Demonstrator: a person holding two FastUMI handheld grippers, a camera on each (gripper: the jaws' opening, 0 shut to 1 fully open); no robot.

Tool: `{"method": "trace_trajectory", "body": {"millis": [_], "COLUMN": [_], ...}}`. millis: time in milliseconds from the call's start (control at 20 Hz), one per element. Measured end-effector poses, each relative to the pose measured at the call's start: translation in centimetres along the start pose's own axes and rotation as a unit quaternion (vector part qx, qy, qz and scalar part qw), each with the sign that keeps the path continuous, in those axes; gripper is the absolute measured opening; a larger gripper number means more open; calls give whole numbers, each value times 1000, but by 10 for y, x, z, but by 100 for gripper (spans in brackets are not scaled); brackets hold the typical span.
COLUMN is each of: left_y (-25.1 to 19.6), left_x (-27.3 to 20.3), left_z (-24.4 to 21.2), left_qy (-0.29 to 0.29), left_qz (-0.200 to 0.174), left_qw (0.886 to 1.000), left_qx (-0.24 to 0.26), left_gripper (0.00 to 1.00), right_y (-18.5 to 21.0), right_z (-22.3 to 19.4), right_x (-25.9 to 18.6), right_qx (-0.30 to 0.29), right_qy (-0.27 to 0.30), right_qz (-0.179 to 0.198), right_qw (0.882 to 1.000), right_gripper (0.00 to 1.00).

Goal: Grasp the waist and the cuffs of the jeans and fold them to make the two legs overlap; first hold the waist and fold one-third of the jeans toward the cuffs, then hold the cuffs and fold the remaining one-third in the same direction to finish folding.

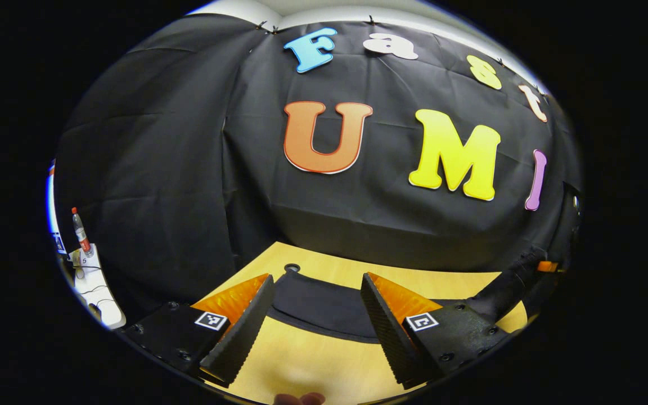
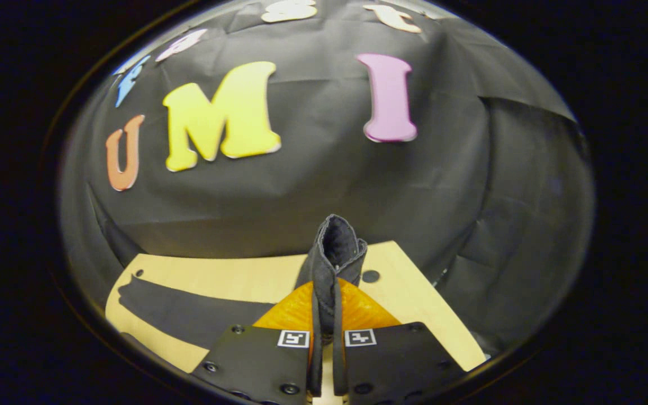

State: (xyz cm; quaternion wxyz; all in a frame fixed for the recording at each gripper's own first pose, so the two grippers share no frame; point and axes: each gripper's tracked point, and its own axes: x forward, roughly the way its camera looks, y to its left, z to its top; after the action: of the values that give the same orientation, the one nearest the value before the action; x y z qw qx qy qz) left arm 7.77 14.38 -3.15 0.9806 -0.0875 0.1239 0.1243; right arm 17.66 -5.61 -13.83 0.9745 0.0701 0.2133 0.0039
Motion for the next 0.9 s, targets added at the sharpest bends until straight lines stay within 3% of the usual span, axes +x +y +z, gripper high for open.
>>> {"method": "trace_trajectory", "body": {"millis": [50, 250, 300, 400, 450, 700, 850, 900], "left_y": [11, 52, 62, 79, 90, 121, 132, 137], "left_x": [1, 6, 6, 7, 7, 12, 17, 18], "left_z": [5, 15, 15, 12, 8, -12, -22, -25], "left_qy": [-10, -36, -35, -36, -32, -7, 4, 9], "left_qz": [-1, 12, 13, 20, 27, 44, 42, 45], "left_qw": [1000, 999, 999, 999, 999, 999, 999, 999], "left_qx": [2, 14, 13, 13, 10, -13, -25, -28], "left_gripper": [99, 99, 99, 99, 99, 99, 99, 99], "right_y": [32, 156, 186, 232, 256, 336, 350, 352], "right_z": [8, -1, -13, -42, -60, -159, -210, -225], "right_x": [-1, 3, 6, 18, 27, 78, 94, 101], "right_qx": [-10, -49, -58, -80, -97, -171, -207, -219], "right_qy": [-7, -10, -3, 7, 13, 67, 105, 110], "right_qz": [13, 67, 77, 91, 97, 111, 111, 111], "right_qw": [1000, 997, 995, 993, 990, 977, 966, 963], "right_gripper": [8, 5, 8, 5, 8, 8, 8, 5]}}
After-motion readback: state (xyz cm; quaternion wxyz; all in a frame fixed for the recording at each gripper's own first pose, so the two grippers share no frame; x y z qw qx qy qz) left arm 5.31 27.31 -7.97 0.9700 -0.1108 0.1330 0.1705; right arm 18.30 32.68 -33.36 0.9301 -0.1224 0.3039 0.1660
